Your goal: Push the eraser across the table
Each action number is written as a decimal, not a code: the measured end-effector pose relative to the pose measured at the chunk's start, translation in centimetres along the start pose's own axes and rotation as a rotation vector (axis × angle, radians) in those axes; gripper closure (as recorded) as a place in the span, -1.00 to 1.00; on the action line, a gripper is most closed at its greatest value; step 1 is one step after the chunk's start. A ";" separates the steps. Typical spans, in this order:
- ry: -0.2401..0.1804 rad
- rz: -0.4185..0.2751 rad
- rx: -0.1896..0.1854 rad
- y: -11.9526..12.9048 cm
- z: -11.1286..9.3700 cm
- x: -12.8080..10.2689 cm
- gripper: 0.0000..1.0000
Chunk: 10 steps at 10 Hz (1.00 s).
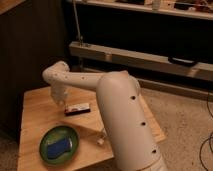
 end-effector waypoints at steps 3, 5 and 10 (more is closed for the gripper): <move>0.000 0.000 0.000 0.0 0.0 0.0 0.87; 0.011 -0.008 -0.007 -0.1 -0.3 0.1 0.87; 0.136 -0.044 0.017 -1.0 -7.6 2.1 0.87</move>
